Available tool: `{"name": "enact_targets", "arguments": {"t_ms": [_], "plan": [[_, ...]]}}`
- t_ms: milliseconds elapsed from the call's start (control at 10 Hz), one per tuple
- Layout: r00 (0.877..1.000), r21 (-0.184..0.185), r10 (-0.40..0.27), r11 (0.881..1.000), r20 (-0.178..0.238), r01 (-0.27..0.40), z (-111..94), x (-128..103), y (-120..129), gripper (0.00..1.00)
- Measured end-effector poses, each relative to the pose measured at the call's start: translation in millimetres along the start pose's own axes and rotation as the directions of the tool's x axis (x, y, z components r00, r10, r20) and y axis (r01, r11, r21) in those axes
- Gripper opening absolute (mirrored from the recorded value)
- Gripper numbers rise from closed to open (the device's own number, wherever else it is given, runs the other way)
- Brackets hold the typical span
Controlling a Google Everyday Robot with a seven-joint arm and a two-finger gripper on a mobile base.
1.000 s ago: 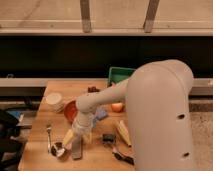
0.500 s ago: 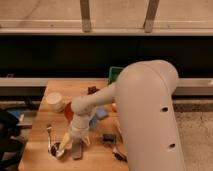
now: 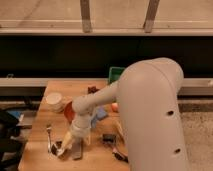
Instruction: Wipe red bowl with eraser
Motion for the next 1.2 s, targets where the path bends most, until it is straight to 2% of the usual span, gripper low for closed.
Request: {"name": "enact_targets", "arguments": {"t_ms": [200,400,500,700,1200], "plan": [[0.996,0.043,0.046,0.998,0.073,-0.049,-30,10,-9,0.8],[0.983,0.052,0.095,0.993,0.16,-0.104,-53,12,-23,0.8],[0.978,0.056,0.103,0.992,0.182,-0.115,-59,10,-26,0.8],[0.974,0.07,0.108,0.99,0.199,-0.124,-63,-3,-30,0.8],[0.983,0.153,0.083,0.982,0.163,-0.109,-45,-21,-17,0.8]]}}
